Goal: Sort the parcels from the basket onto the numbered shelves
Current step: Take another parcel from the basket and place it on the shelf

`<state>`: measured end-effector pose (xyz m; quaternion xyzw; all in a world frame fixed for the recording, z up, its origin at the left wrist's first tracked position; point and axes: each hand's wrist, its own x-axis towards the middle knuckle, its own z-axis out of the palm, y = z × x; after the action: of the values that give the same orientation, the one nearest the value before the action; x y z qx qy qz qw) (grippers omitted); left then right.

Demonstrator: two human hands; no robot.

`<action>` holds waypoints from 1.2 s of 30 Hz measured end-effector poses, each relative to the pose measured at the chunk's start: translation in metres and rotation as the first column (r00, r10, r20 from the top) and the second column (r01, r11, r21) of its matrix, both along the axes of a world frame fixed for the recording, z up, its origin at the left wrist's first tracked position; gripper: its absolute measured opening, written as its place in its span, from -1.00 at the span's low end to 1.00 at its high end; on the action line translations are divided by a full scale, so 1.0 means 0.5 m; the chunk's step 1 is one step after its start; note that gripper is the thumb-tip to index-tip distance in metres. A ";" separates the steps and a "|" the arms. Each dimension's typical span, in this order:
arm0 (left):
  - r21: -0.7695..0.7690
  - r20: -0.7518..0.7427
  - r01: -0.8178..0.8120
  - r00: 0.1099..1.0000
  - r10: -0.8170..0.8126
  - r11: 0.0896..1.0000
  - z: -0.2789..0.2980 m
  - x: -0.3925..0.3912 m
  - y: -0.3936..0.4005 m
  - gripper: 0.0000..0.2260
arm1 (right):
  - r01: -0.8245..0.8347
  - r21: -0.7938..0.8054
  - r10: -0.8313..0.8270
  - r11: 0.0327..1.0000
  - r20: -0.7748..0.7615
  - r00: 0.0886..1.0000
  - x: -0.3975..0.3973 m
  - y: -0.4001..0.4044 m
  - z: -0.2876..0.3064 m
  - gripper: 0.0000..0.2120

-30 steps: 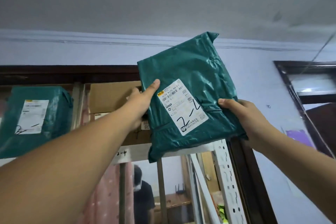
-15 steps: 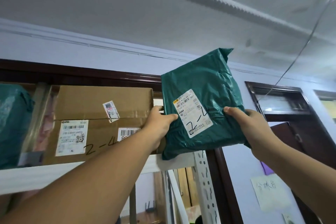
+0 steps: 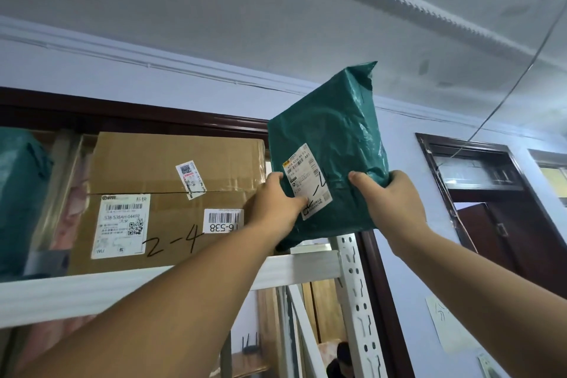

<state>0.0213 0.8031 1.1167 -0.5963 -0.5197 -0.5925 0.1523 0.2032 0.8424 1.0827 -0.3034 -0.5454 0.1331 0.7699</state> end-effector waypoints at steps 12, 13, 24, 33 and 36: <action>0.189 -0.018 0.122 0.993 -0.121 0.974 -0.140 0.076 0.016 -0.50 | 0.196 -0.031 -0.187 0.980 0.191 0.964 -0.077 0.025 -0.031 -0.43; 0.209 0.005 0.108 0.994 -0.111 0.972 -0.162 0.083 0.020 -0.54 | 0.205 -0.034 -0.192 0.978 0.231 0.954 -0.081 0.026 -0.031 -0.41; 0.230 0.045 -0.014 0.999 0.004 0.973 -0.217 0.109 0.047 -0.41 | 0.107 -0.114 -0.054 0.988 0.398 0.916 -0.093 0.018 0.004 -0.24; 0.229 0.043 -0.057 0.998 0.048 0.972 -0.194 0.083 0.038 -0.56 | -0.115 -0.215 0.200 0.970 0.430 0.881 -0.087 0.029 0.019 -0.24; 0.211 0.046 -0.123 0.992 0.116 0.970 -0.191 0.078 0.038 -0.52 | -0.149 -0.179 0.214 0.973 0.434 0.875 -0.084 0.032 0.019 -0.33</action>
<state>0.0602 0.8223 1.0211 -0.5341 -0.4906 -0.6446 0.2422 0.1613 0.8583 1.0922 -0.3267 -0.7241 0.1689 0.5834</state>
